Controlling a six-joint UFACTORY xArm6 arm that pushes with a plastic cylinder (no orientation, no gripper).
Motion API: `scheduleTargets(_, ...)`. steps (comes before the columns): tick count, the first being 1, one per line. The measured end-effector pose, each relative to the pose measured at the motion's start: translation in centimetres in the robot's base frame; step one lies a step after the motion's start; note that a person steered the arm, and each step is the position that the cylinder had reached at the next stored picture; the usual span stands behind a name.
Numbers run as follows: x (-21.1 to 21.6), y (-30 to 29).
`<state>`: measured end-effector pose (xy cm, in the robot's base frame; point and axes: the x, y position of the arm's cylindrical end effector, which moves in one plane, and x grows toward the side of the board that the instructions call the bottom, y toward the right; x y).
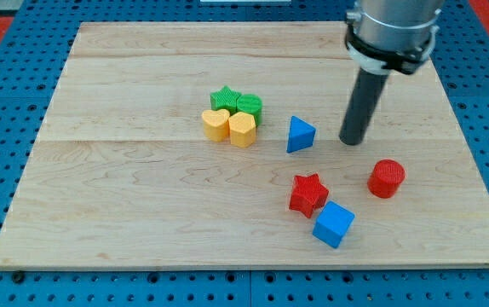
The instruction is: Push the blue triangle into the yellow hexagon
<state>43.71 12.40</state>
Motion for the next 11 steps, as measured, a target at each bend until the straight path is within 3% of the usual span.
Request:
scheduleTargets(1,-0.4,-4.4)
scheduleTargets(2,-0.1,-3.2)
scheduleTargets(3,3.3,-3.5)
scheduleTargets(7,1.2,-6.0)
scheduleTargets(9,2.2,-8.4)
scheduleTargets(11,-2.6,7.4)
